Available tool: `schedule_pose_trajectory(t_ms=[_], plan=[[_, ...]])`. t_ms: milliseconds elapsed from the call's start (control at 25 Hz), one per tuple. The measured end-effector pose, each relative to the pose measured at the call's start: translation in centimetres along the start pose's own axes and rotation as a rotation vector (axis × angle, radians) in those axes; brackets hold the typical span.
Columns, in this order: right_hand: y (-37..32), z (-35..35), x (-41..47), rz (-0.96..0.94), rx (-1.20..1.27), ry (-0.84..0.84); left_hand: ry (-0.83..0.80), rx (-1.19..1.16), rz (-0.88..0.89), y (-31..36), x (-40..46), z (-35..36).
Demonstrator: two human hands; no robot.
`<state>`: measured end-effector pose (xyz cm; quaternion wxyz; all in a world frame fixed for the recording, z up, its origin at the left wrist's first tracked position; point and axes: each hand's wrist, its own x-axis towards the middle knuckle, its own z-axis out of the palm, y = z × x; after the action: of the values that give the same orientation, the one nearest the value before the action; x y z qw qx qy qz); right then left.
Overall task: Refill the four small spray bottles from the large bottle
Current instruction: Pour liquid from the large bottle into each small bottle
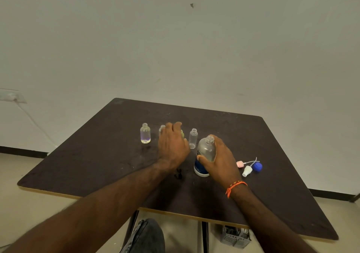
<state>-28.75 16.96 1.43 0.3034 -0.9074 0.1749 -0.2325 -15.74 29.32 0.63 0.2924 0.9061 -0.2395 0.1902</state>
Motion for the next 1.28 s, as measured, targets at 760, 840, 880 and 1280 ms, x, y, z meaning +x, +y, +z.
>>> schedule_pose_trajectory(t_ms=[760,840,880,1280], plan=[[0.0,0.0,-0.3,0.031,0.064,-0.037,-0.393,0.200,0.201,2.6,6.1,0.7],[-0.3,-0.1,-0.5,0.039,0.085,-0.032,-0.356,0.107,0.226,2.0,5.4,-0.8],[-0.4,0.0,-0.6,0.044,0.097,-0.026,-0.350,0.071,0.234,1.6,4.9,-1.7],[-2.4,-0.5,-1.3,-0.016,0.023,-0.015,-0.344,-0.051,0.196,-4.9,-2.3,-6.4]])
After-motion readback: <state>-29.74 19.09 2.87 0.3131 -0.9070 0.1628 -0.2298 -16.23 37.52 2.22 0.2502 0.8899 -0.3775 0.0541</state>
